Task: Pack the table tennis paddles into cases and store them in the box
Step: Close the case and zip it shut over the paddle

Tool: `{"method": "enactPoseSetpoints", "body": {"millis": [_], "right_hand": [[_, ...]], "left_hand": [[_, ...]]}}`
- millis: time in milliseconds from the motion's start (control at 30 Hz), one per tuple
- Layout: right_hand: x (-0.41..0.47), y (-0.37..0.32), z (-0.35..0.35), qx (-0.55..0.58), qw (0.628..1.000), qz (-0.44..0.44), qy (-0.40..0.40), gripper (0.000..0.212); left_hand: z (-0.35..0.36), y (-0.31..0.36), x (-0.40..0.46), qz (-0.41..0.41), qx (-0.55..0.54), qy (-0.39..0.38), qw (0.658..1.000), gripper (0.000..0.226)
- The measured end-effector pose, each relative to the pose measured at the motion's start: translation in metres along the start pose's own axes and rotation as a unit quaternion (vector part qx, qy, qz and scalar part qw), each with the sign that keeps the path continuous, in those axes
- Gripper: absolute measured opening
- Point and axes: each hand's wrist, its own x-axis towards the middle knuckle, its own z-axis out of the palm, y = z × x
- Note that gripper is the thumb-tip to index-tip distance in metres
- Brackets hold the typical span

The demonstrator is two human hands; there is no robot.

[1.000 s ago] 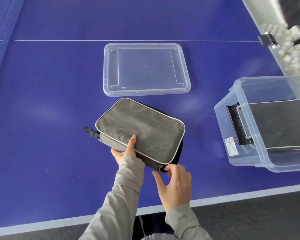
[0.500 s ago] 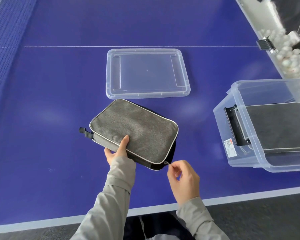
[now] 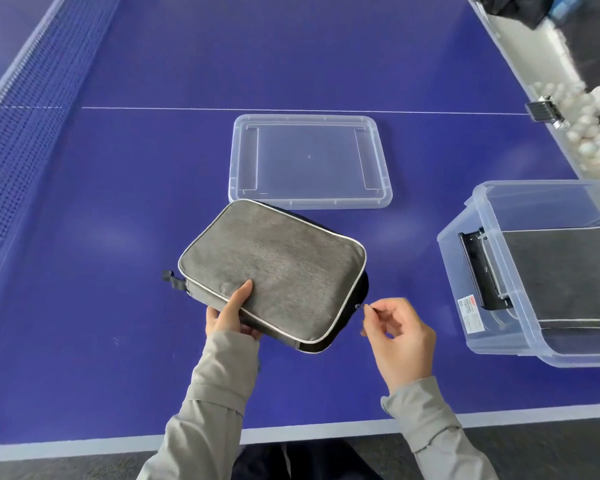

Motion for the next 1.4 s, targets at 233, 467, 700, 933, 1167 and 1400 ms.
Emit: {"method": "enactPoseSetpoints", "body": {"millis": [233, 467, 700, 933, 1167, 1400], "right_hand": [[0.032, 0.001, 0.008, -0.052, 0.998, -0.01, 0.022, 0.011], [0.06, 0.006, 0.008, 0.037, 0.99, 0.071, -0.116, 0.023], [0.087, -0.003, 0.007, 0.06, 0.952, 0.104, -0.28, 0.024], [0.096, -0.02, 0.02, 0.099, 0.945, 0.134, -0.28, 0.029], [0.106, -0.032, 0.021, 0.113, 0.956, 0.115, -0.247, 0.028], [0.129, -0.05, 0.015, 0.174, 0.955, 0.103, -0.215, 0.027]], "left_hand": [[-0.022, -0.006, -0.005, -0.017, -0.038, -0.029, 0.999, 0.042], [-0.04, 0.007, 0.0, 0.028, -0.022, -0.089, 0.995, 0.045], [-0.047, 0.035, 0.004, 0.086, 0.084, -0.206, 0.971, 0.057], [-0.039, 0.058, 0.002, 0.148, 0.169, -0.293, 0.93, 0.086], [-0.041, 0.071, 0.0, 0.204, 0.26, -0.343, 0.879, 0.078], [-0.047, 0.091, -0.007, 0.236, 0.377, -0.377, 0.812, 0.078]]}}
